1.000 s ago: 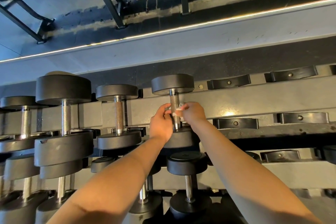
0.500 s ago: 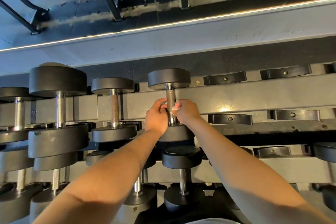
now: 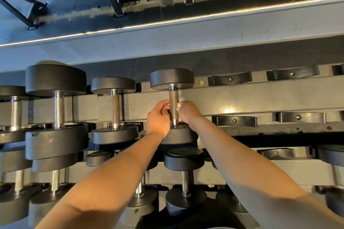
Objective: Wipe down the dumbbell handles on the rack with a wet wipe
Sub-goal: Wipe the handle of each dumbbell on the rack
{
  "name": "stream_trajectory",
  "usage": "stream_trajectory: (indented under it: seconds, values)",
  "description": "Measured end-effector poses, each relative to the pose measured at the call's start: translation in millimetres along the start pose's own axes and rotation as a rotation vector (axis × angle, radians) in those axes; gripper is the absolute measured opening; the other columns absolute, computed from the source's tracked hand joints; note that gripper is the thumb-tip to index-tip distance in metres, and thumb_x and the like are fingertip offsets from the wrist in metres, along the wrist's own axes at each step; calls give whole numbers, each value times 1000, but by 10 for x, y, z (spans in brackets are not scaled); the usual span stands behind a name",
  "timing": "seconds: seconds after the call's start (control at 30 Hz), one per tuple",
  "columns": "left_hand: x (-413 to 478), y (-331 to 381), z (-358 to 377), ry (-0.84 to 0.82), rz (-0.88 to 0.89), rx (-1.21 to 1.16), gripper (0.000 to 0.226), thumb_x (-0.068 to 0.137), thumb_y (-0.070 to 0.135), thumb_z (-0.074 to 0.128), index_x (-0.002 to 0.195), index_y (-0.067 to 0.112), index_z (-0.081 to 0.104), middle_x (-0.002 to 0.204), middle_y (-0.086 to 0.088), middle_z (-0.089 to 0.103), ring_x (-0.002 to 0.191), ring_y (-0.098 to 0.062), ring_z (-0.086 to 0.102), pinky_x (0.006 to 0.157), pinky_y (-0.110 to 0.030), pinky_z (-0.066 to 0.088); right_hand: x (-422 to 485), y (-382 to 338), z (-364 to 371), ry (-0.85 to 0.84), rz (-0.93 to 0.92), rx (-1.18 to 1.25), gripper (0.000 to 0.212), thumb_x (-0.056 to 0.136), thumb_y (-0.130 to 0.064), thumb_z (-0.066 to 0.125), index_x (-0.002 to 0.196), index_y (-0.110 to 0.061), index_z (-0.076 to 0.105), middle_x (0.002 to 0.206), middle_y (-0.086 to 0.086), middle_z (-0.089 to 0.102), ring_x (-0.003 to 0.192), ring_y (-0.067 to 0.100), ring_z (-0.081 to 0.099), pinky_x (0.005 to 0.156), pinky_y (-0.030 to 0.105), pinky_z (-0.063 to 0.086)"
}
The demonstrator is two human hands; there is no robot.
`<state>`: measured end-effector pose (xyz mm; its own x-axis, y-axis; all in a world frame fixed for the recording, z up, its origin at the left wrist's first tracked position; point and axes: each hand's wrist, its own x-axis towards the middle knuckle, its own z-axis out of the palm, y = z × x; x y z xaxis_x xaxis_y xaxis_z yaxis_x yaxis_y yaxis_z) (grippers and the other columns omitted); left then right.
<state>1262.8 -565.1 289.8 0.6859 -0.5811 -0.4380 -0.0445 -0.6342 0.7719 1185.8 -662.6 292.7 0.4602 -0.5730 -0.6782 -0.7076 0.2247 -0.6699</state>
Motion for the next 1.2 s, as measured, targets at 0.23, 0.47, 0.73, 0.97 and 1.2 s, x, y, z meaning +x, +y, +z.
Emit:
stream_trajectory:
  seconds: [0.23, 0.47, 0.73, 0.97, 1.2]
  values:
    - [32, -31, 13, 10, -9, -28, 40, 104, 15, 38, 118, 44, 63, 105, 14, 72, 96, -8, 68, 90, -31, 56, -137, 109, 21, -63, 70, -139, 12, 99, -12, 51, 101, -8, 62, 86, 3, 58, 75, 15, 54, 59, 24, 40]
    - [43, -64, -4, 118, -123, -321, 34, 103, 22, 36, 108, 25, 70, 101, 0, 74, 95, -19, 68, 89, -33, 54, -127, 65, 125, -10, 35, -320, 15, 90, -28, 71, 89, -14, 65, 84, 1, 64, 75, 14, 61, 59, 25, 42]
    - [-41, -147, -62, 139, -63, -274, 32, 107, 25, 34, 123, 22, 62, 113, 6, 70, 103, -12, 63, 72, -20, 46, -146, -105, 228, 16, 150, -297, 25, 83, -30, 80, 89, -17, 60, 93, 4, 65, 86, 18, 62, 83, 32, 51]
    - [-162, -411, -144, -96, 40, -95, 33, 109, 29, 36, 139, 29, 49, 124, 5, 61, 112, -15, 58, 97, -33, 45, -304, -77, 265, 296, 88, -378, 19, 96, -24, 63, 78, -17, 58, 84, 4, 63, 81, 18, 64, 75, 30, 54]
    - [-201, -426, -251, -140, 31, -165, 35, 109, 27, 36, 141, 25, 49, 133, 3, 60, 121, -16, 56, 108, -38, 45, -295, 15, 221, 410, 66, 49, 31, 93, -30, 69, 118, -10, 67, 110, 5, 67, 104, 22, 61, 91, 33, 51]
